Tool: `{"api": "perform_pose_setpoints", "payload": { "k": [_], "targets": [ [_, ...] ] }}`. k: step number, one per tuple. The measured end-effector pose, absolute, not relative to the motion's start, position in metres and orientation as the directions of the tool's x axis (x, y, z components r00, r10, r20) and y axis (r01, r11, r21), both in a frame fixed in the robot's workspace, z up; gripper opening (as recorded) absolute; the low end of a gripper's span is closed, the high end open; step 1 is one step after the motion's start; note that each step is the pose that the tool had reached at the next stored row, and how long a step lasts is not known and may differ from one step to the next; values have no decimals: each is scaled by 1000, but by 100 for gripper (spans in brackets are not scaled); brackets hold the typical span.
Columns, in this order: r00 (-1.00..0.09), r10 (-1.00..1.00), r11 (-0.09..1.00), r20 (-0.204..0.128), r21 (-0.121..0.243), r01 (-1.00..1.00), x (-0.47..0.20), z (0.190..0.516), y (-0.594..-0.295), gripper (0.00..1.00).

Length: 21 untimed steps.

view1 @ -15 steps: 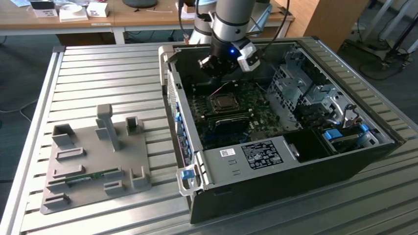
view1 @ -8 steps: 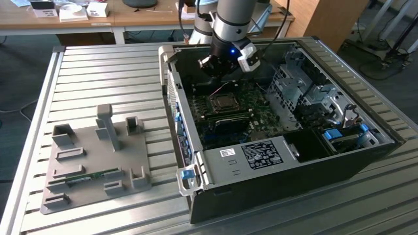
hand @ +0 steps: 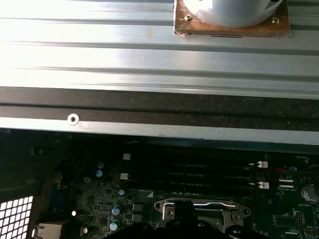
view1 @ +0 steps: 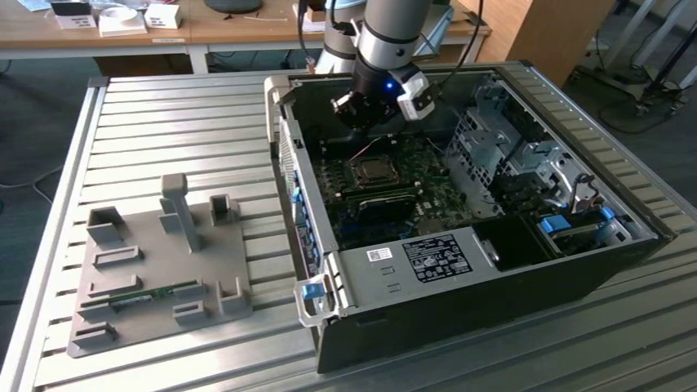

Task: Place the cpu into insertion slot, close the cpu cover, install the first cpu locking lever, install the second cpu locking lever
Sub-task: 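Install the first cpu locking lever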

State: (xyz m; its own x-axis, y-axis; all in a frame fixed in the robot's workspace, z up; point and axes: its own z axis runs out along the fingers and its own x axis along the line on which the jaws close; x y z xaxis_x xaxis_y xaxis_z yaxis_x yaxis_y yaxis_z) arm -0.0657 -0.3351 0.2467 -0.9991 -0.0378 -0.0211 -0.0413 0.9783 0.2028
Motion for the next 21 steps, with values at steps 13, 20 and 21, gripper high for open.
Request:
{"api": "perform_pose_setpoints", "payload": {
  "k": [13,20,21],
  "targets": [
    [-999,-38,978,-16,203,-40,-64,241,-334,11],
    [-999,-38,978,-16,203,-40,-63,240,-334,11],
    [-999,-38,978,-16,203,-40,-63,240,-334,11]
  ]
}}
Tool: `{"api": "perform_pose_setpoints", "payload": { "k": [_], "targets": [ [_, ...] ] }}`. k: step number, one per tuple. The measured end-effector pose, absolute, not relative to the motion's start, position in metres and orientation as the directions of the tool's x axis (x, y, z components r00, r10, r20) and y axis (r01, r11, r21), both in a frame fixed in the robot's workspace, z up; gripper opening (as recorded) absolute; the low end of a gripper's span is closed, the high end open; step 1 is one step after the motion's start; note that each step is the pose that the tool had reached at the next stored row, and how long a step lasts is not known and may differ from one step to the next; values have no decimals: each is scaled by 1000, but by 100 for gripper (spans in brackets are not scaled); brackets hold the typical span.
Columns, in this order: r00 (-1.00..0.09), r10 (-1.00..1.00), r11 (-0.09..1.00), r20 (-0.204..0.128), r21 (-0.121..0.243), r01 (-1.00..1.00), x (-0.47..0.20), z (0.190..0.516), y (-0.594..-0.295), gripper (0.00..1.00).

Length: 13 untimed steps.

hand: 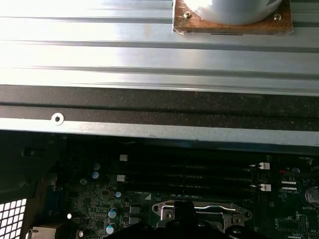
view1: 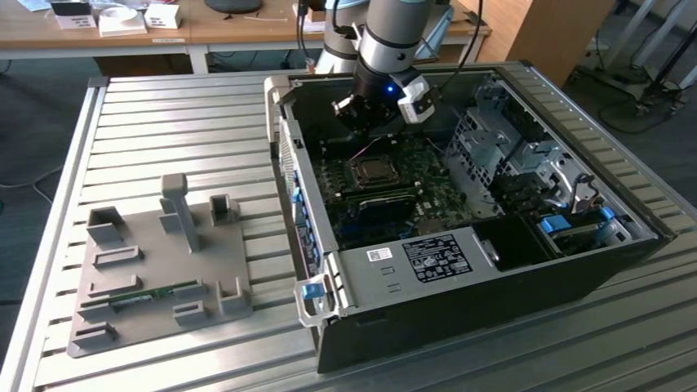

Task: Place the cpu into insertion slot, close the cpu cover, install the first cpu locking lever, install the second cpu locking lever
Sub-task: 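Install the first cpu locking lever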

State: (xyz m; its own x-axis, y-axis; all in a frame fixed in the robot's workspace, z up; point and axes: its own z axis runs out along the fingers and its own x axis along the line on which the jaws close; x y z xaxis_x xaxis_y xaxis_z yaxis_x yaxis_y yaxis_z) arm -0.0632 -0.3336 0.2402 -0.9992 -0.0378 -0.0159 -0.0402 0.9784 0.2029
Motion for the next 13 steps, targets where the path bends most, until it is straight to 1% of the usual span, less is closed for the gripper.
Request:
{"api": "perform_pose_setpoints", "payload": {
  "k": [13],
  "targets": [
    [-999,-38,978,-16,203,-40,-61,233,-332,11]
  ]
}}
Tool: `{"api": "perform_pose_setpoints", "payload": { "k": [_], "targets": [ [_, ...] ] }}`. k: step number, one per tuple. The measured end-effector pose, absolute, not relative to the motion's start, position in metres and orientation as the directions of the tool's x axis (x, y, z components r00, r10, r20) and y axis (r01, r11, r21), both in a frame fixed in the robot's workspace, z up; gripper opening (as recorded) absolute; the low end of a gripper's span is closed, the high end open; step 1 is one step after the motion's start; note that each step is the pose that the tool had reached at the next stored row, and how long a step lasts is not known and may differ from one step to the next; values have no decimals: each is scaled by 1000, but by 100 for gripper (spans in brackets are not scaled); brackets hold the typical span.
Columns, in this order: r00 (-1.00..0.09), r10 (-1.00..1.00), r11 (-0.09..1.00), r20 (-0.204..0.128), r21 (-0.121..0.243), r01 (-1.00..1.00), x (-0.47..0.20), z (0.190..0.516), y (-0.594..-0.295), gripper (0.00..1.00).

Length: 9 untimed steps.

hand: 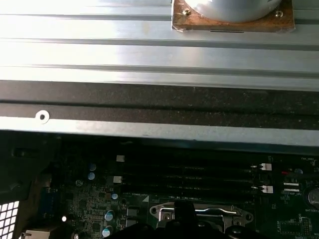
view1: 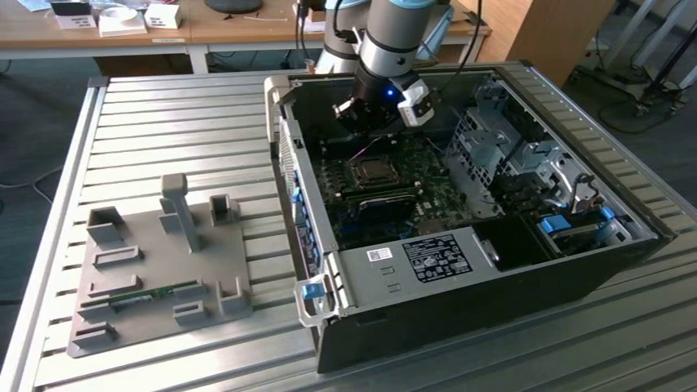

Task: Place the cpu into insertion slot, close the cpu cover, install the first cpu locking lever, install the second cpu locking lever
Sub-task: 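Install the first cpu locking lever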

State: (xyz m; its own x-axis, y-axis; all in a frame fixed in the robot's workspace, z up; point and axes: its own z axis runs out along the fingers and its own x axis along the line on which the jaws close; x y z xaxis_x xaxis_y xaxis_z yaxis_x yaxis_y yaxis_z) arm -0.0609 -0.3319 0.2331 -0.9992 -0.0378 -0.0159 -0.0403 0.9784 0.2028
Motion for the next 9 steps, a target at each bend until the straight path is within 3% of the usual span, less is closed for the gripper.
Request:
{"api": "perform_pose_setpoints", "payload": {
  "k": [9],
  "targets": [
    [-999,-38,978,-16,203,-40,-56,231,-325,11]
  ]
}}
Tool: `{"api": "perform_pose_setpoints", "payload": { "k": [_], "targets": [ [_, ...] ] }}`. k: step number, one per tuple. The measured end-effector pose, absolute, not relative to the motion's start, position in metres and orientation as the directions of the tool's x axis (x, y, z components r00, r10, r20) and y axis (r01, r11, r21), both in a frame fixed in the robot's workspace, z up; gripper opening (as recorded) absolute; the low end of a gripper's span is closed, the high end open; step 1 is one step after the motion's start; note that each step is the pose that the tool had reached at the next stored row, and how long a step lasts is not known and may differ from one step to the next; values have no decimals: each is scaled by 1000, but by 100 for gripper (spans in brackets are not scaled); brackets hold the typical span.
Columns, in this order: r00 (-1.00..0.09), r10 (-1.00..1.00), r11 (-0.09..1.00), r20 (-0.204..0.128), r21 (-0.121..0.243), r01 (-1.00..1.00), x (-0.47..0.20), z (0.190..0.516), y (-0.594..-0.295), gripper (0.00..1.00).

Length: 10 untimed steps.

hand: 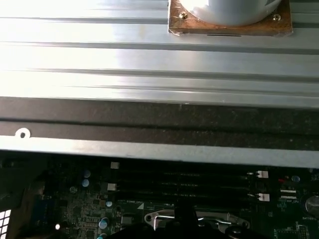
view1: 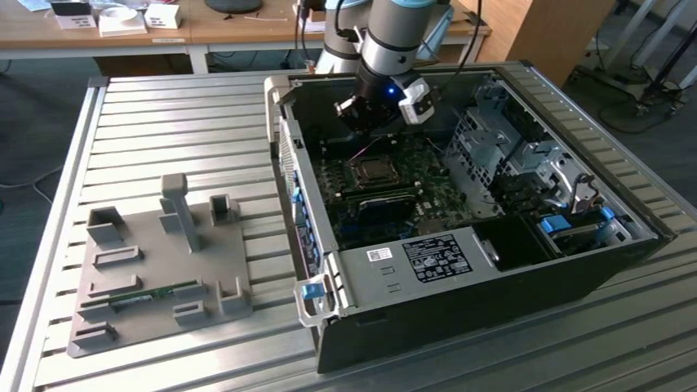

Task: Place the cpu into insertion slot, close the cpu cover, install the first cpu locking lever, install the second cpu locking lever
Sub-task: 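Install the first cpu locking lever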

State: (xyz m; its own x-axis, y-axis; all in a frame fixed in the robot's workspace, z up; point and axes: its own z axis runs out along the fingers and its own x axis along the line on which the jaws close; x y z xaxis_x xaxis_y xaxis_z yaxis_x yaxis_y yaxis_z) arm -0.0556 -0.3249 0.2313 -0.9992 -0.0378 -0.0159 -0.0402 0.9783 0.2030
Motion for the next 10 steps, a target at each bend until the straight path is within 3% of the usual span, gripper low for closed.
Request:
{"api": "perform_pose_setpoints", "payload": {
  "k": [10],
  "targets": [
    [-999,-38,978,-16,203,-40,-48,229,-323,11]
  ]
}}
